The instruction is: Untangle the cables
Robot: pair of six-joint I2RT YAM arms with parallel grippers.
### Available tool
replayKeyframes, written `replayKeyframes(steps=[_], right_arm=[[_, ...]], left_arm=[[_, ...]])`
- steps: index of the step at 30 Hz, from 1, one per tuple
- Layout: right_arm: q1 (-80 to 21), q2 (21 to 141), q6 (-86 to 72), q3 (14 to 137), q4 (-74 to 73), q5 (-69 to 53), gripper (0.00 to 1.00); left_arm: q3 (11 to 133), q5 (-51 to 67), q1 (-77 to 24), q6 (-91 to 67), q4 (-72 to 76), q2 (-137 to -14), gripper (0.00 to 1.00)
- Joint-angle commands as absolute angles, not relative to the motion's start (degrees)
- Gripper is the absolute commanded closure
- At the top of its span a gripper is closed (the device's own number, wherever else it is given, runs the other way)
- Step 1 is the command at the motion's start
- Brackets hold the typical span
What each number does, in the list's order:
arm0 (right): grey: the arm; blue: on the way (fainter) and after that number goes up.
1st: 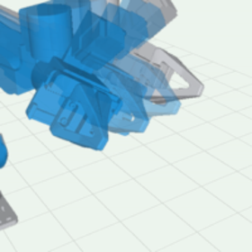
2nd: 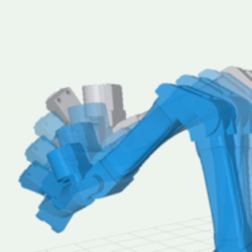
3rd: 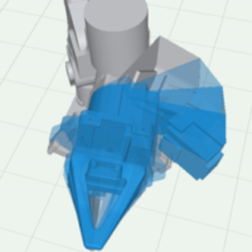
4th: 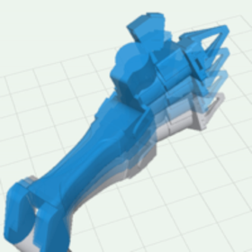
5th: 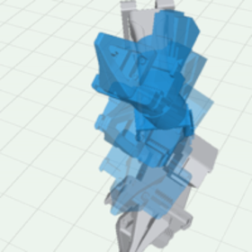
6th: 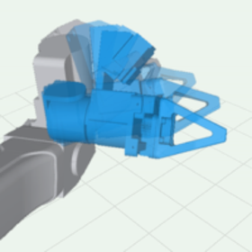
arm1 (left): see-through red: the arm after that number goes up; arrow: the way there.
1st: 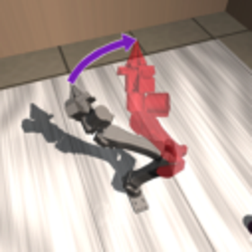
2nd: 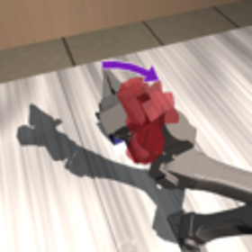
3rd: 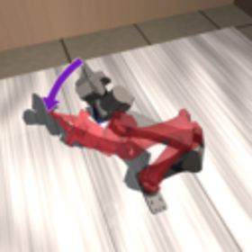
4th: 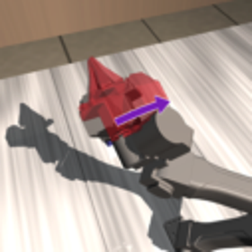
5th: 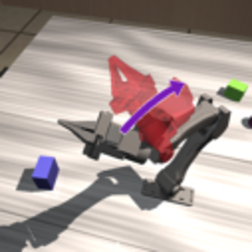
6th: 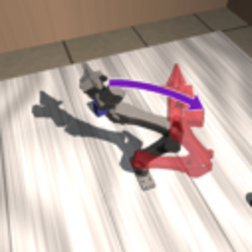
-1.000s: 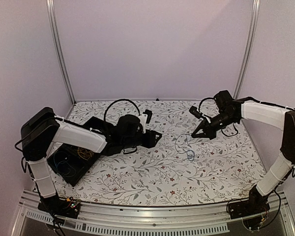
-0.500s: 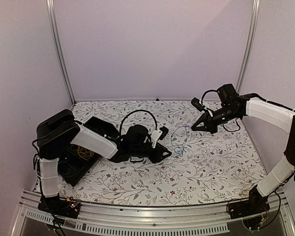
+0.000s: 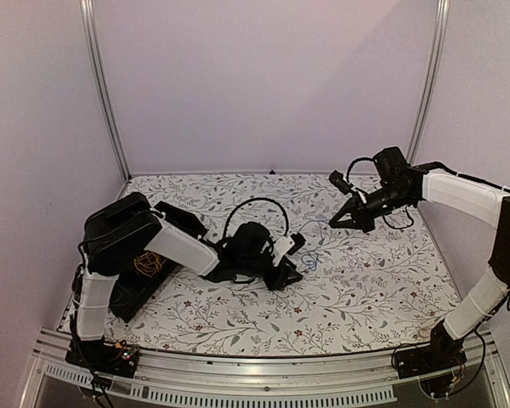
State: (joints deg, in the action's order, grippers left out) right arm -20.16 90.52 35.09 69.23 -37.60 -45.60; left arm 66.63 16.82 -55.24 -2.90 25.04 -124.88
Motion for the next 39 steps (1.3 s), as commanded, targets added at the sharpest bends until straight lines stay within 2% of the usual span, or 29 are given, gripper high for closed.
replayKeyframes(steps=[1, 11, 14, 18, 26, 31, 39], right_arm=[[-20.02, 91.4, 34.54, 69.92, -36.78, -46.68, 1.0], [-19.98, 91.92, 34.54, 70.05, -36.66, -46.85, 1.0], [-19.81, 92.11, 34.41, 70.34, -36.65, -47.01, 1.0], [-17.32, 91.69, 34.49, 71.35, -36.91, -46.54, 1.0], [-6.96, 91.31, 30.74, 74.26, -32.53, -37.86, 1.0], [-5.49, 91.35, 27.47, 73.86, -27.4, -28.32, 1.0], [-4.97, 92.59, 24.65, 73.2, -25.04, -20.47, 1.0]], left_arm=[[69.78, 16.25, -56.31, -0.68, 25.82, -127.86, 0.65], [73.62, 17.23, -56.29, -0.09, 27.8, -132.3, 0.86], [73.56, 19.1, -56.29, -0.09, 28.78, -132.58, 1.0], [69.88, 16.38, -55.84, -1.26, 27.13, -128.39, 1.0], [50.02, 5.12, -54.72, -8.15, 22.15, -110.69, 1.0], [40.12, -2.15, -53.56, -16.0, 18.06, -100.28, 1.0], [27.35, -9.23, -51.8, -25.89, 15.64, -88.7, 1.0]])
